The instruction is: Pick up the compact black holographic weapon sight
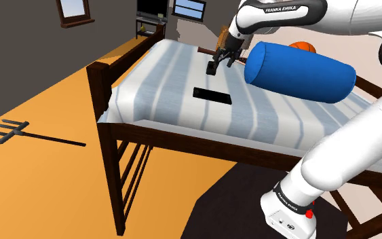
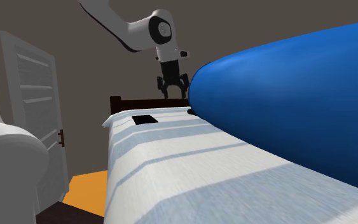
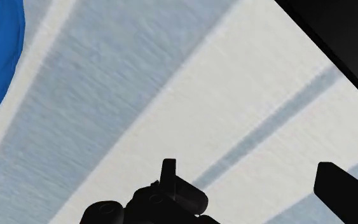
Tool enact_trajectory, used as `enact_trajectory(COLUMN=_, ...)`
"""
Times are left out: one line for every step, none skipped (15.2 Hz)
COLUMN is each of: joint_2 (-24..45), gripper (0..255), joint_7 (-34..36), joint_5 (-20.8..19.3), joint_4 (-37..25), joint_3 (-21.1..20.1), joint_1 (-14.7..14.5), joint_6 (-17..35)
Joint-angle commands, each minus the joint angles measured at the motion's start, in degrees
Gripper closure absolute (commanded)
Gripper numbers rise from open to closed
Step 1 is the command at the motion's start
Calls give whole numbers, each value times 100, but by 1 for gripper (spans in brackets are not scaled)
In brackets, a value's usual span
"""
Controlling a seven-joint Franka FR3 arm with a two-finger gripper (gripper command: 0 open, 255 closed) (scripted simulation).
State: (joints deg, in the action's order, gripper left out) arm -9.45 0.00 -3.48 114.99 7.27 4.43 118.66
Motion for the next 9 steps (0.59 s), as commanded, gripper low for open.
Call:
enact_trajectory(joint_2=406, gripper=0, joint_7=-37, joint_5=-10, joint_4=-334, joint_3=46, joint_1=32, joint_6=149)
enact_trajectory(joint_2=597, gripper=0, joint_7=-70, joint_5=-7, joint_4=-533, joint_3=75, joint_1=53, joint_6=179)
enact_trajectory(joint_2=790, gripper=0, joint_7=-103, joint_5=0, joint_4=-741, joint_3=104, joint_1=75, joint_6=202)
enact_trajectory(joint_2=984, gripper=0, joint_7=-137, joint_5=9, joint_4=-956, joint_3=129, joint_1=100, joint_6=219)
enact_trajectory(joint_2=1180, gripper=0, joint_7=-171, joint_5=21, joint_4=-1180, joint_3=155, joint_1=126, joint_6=230)
enact_trajectory(joint_2=1378, gripper=0, joint_7=-206, joint_5=36, joint_4=-1413, joint_3=179, joint_1=153, joint_6=234)
enact_trajectory(joint_2=1579, gripper=0, joint_7=-240, joint_5=54, joint_4=-1656, joint_3=202, joint_1=181, joint_6=230)
enact_trajectory(joint_2=1783, gripper=0, joint_7=-274, joint_5=74, joint_4=-1909, joint_3=223, joint_1=213, joint_6=220)
enact_trajectory(joint_2=1991, gripper=0, joint_7=-309, joint_5=96, joint_4=-2174, joint_3=242, joint_1=247, joint_6=201)
